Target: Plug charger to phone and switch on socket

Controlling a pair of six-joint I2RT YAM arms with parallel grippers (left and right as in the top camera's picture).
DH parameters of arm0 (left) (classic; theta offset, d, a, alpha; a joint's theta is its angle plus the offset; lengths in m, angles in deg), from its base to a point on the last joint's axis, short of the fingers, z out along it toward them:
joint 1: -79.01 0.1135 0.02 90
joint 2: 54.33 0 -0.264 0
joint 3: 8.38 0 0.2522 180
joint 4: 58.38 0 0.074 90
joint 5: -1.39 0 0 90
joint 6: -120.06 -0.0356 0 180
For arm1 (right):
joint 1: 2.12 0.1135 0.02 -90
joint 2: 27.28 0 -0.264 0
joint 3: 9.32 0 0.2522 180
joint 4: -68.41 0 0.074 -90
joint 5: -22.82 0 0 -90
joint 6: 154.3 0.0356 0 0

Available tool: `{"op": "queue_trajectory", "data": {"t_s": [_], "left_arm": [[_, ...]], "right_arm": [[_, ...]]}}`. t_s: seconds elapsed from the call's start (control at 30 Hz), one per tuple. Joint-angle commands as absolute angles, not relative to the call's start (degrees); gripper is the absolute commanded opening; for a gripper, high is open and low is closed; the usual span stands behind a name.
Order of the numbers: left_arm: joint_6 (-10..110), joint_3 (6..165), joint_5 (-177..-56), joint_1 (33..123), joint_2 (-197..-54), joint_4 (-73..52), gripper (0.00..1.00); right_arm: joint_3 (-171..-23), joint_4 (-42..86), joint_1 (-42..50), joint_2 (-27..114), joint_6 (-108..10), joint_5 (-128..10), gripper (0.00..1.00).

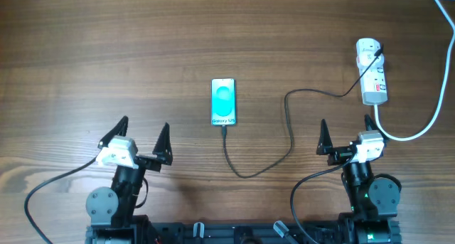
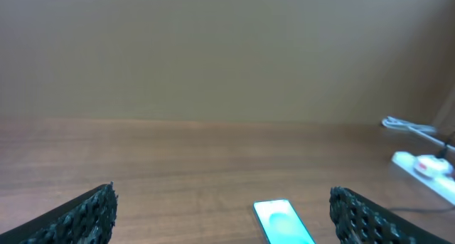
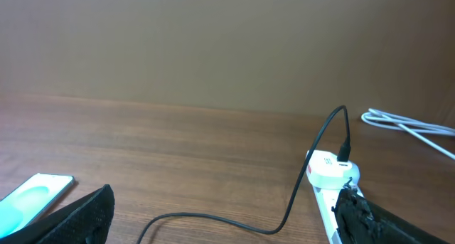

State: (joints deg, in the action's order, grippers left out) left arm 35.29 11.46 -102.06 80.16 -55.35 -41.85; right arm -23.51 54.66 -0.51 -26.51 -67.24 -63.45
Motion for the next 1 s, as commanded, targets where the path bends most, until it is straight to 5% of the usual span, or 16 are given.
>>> {"op": "queue_trajectory", "data": {"t_s": [0.0, 0.97], "left_arm": [[38.62, 7.97, -97.87, 80.53, -54.5, -45.46, 1.0], [28.69, 5.72, -89.38, 79.98, -54.5, -40.1, 1.0]], "right_arm": [[-23.35, 54.75, -0.82, -26.86, -67.96, -64.35, 1.0], [-23.35, 54.73, -0.82, -26.86, -67.96, -64.37, 0.99]]}}
